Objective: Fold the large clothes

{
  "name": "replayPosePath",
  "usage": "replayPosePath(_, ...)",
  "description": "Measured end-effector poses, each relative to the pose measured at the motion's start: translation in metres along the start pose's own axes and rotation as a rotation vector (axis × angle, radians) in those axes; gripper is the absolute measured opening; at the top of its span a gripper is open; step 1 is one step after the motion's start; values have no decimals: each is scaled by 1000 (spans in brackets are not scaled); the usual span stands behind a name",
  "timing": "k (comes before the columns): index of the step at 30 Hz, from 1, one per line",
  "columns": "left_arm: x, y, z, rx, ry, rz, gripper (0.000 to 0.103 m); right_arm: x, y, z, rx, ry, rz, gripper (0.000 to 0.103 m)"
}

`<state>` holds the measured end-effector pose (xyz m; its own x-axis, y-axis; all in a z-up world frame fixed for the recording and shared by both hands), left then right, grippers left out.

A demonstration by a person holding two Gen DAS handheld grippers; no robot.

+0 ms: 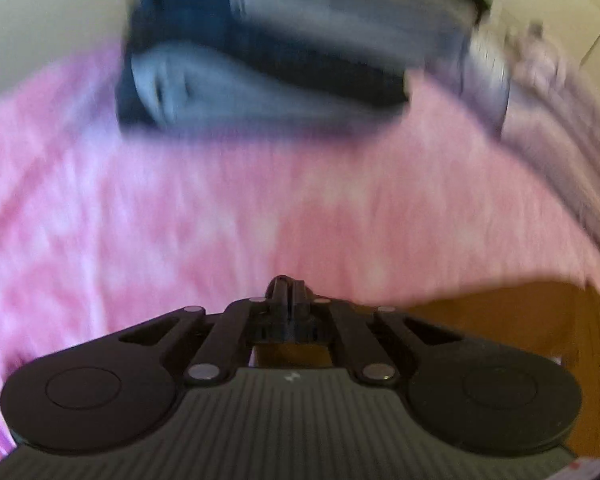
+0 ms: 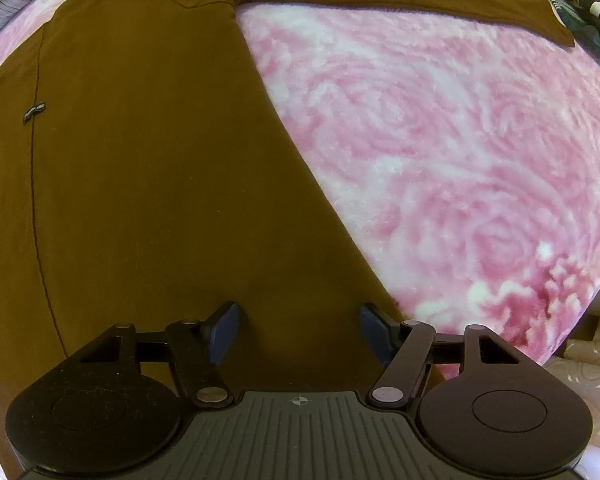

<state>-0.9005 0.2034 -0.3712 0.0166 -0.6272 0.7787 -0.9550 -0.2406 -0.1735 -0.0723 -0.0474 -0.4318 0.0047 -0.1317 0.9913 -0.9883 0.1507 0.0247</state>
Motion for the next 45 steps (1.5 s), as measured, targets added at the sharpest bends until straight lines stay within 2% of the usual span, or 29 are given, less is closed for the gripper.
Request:
replayPosePath(2,10,3,-10,-25,-89,-32,0,-1,-1,1,-10,-4,1,65)
replayPosePath(3,10,4,-14,-45,-89,-38,0,-2,1,1,-14,-8,3,65)
replayPosePath(5,-1,1,-14,-97,-42,-65,0,-2,0,3,-17,-16,6,66)
replayPosePath(7,-18,3,-7,-125,37,-129,3,-2,-1,5,-22,-20,10,66)
replayPosePath(8,-24,7,-3,-106,64,-157,5,-2,-2,6,-29,-21,11,66)
replayPosePath(9,-24,12,0,-67,58,-188,10,-2,-2,6,-31,-20,12,66)
replayPosePath(10,-20,17,2,-30,36,-217,17,-3,0,4,-31,-18,11,66)
replayPosePath(11,-13,21,4,22,4,-247,19,-4,8,-2,-51,-16,11,66)
replayPosePath(12,-5,23,5,65,-25,-241,19,-3,11,-1,-56,-18,11,66)
replayPosePath(14,9,16,8,84,-79,-158,19,-4,9,1,-58,-24,6,66)
replayPosePath(15,13,5,11,41,-90,-113,19,-4,9,2,-61,-29,3,67)
replayPosePath(17,5,-16,19,-64,-40,-87,22,-2,9,1,-64,-46,-7,68)
replayPosePath(19,-16,-25,29,-102,72,-125,23,15,12,9,-61,-56,-19,69)
replayPosePath(20,-25,-24,35,-109,127,-172,23,16,11,10,-66,-58,-29,69)
replayPosePath(24,-7,-29,44,-37,85,-318,24,23,0,11,-24,-49,-102,69)
replayPosePath(26,9,-42,48,-13,84,-293,27,33,-10,15,-2,-80,-135,69)
replayPosePath(28,25,-73,56,-34,92,-241,32,44,-22,16,21,-149,-132,69)
replayPosePath(32,43,-153,88,-95,115,-98,33,50,-67,0,44,-257,-128,69)
replayPosePath(34,50,-200,107,-119,128,-36,35,44,-99,-22,-2,-295,-132,69)
replayPosePath(36,55,-242,125,-102,145,24,38,40,-143,-49,-91,-346,-160,69)
replayPosePath(38,60,-277,139,-95,143,51,39,41,-190,-75,-195,-397,-182,68)
replayPosePath(42,64,-339,167,-102,154,58,40,47,-289,-122,-455,-503,-265,61)
replayPosePath(45,68,-374,187,-74,169,63,40,32,-354,-149,-694,-540,-360,55)
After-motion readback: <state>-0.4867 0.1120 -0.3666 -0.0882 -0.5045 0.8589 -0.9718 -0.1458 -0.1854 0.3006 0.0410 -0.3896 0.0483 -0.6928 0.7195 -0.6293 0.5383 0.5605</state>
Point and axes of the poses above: each gripper's, at about its wrist camera, not at the fingertips, and x roughly against the way its jaws point, y to its left, z to its underside, the point moved 2 cm from there along -x, roughly the way its jaws point, and after that the axes turned 6 degrees about -x, right-handed, at the moved point
